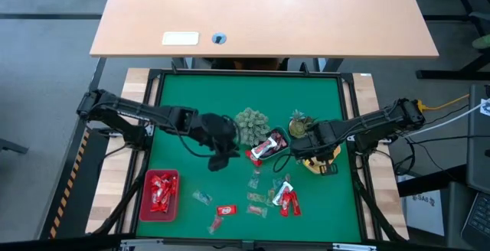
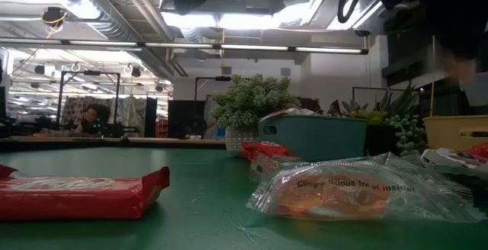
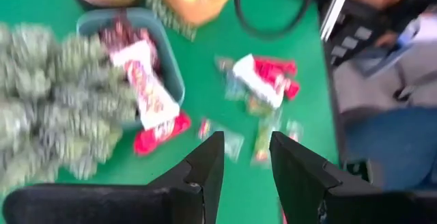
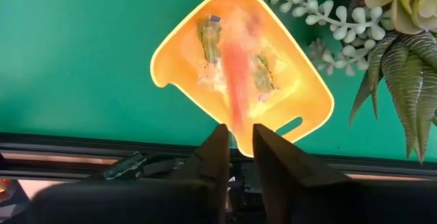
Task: Organize candy in baskets
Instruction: Put the orange gummy into the yellow bin, then put the blue gummy into the yellow bin
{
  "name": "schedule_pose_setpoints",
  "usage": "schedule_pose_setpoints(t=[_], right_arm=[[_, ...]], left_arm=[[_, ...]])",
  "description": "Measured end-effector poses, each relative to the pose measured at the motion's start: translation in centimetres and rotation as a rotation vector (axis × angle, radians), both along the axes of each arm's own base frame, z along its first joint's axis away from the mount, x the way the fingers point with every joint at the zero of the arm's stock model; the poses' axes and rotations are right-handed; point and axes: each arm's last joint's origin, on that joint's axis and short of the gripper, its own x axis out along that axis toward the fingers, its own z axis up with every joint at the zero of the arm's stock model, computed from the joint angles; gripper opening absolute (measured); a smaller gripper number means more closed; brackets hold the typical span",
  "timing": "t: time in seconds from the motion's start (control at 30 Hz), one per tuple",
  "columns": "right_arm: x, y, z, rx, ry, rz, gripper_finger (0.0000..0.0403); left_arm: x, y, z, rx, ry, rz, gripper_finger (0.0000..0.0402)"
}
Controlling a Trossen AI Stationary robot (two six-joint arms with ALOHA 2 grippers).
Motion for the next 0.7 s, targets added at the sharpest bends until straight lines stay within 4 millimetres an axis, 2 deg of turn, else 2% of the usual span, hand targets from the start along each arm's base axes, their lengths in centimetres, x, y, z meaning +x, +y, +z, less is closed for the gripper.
schedule_pose_setpoints(t=[0.37, 0.7], right_arm=[[0.0, 0.0, 0.0, -0.01, -0.007, 0.004, 0.015], [0.4, 0.1, -0.1, -0.002, -0.043, -0.008, 0.0161]], left_arm=[[-2.1, -4.3, -1.2, 0.027, 0.159, -0.092, 0.0115], [-5.2, -9.6, -4.2, 0.109, 0.228, -0.165, 0.0115]])
